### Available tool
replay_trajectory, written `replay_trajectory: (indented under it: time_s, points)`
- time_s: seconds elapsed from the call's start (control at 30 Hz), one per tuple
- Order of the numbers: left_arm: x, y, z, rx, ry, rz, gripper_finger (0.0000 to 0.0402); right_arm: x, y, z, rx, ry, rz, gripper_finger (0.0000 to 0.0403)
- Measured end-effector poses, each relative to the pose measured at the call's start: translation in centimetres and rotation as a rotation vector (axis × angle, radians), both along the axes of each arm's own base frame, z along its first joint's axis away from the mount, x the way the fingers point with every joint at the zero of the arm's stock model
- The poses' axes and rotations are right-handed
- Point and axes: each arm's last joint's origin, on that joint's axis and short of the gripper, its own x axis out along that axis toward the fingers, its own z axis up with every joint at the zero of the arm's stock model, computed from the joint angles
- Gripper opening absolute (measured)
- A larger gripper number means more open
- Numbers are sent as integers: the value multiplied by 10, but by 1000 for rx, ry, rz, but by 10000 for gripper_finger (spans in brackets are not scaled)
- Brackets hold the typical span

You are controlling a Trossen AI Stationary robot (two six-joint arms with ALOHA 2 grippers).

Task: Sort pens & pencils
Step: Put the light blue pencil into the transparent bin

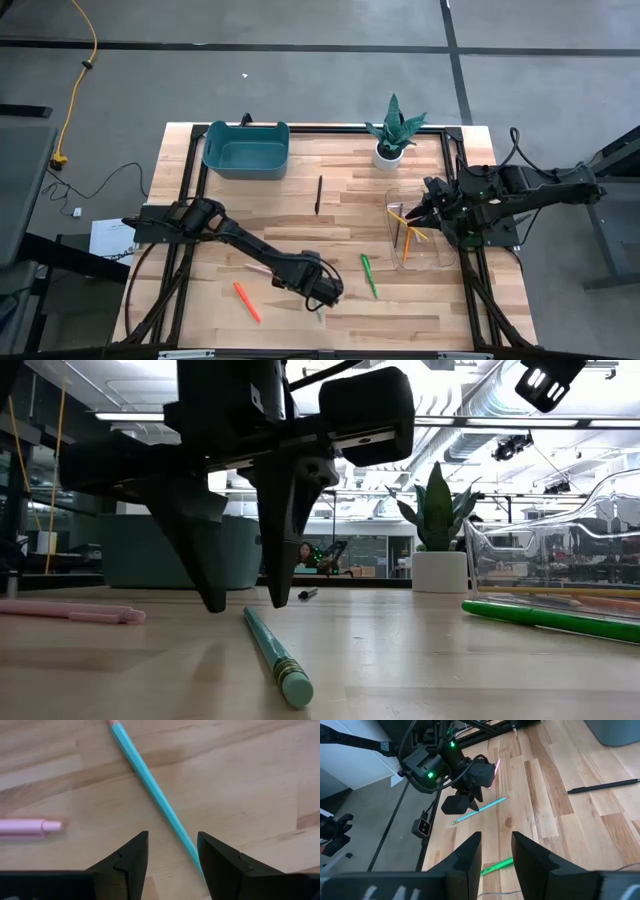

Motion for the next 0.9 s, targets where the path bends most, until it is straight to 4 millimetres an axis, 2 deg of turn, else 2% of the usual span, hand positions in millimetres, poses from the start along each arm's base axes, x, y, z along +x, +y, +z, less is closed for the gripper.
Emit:
replay_trajectory:
  time_s: [0.3,0.9]
  points:
    - [2,8,0,0,11,-9,158,0,0,0,-1,-1,-2,99]
    - [-1,9,-1,5,36,-14,158,0,0,0,-17,-5,7,99]
